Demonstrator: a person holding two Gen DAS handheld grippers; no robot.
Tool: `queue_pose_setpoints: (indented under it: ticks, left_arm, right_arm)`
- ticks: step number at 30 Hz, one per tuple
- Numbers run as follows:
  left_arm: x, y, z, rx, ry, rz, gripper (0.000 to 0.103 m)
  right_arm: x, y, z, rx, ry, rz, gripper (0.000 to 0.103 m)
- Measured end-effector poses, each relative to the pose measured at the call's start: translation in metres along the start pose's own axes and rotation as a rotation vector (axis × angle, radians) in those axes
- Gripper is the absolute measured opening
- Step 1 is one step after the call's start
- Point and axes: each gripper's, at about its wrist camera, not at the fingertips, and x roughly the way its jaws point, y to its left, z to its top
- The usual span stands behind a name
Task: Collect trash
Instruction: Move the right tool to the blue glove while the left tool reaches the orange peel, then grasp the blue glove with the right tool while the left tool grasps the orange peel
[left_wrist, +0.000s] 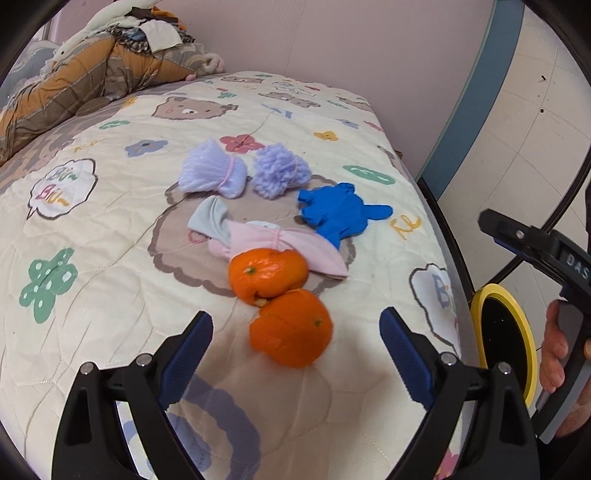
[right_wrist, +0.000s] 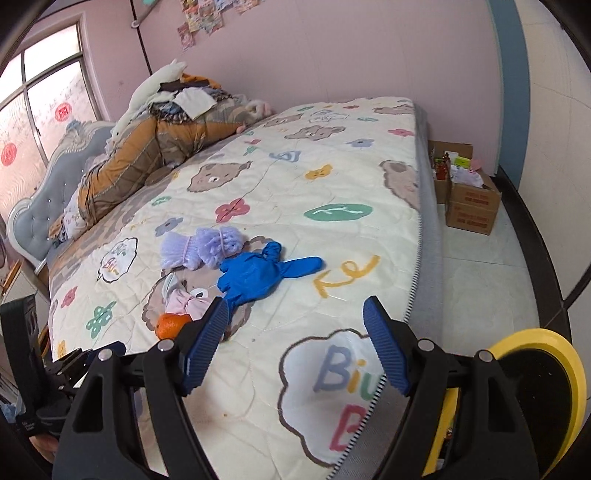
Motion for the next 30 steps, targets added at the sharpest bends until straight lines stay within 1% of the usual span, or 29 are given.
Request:
queue_pose_setpoints:
  ticks: [12,17,23,26,28,29,30]
  left_arm:
    - [0.019,0.012,-0.007,-0.047,0.043,0.007,0.088]
    - [0.027,0.011,-0.007,-0.051,0.048,0.016,0.088]
    - [0.037,0.010,-0.008,-0.055,0.042,0.032,0.087]
    - [0.041,0.007,-0.008,-0.052,0.036,0.041,0.080]
    - [0.043,0.004,-0.009,-0.048,0.037,0.033,0.073]
    - [0.043,0.001,-0.009,-0.041,0.033,0.027,0.066]
    - [0.043,0.000,-0.010,-0.035,0.032,0.018,0.056]
  right_arm:
    - [0.089,0.031,0.019,-0.076,0.095,0.008,0.073]
    - [0.124,0.039,0.022,-0.098,0.146,0.008,0.074]
    - [0.157,0.047,0.026,-0.124,0.178,-0.014,0.076]
    - [0.171,0.049,0.026,-0.129,0.200,-0.020,0.076]
    - [0.178,0.052,0.026,-0.143,0.203,-0.028,0.075]
    - [0.182,0.053,0.026,-0.148,0.204,-0.032,0.075]
    - [0.185,0.054,0.026,-0.150,0.206,-0.038,0.074]
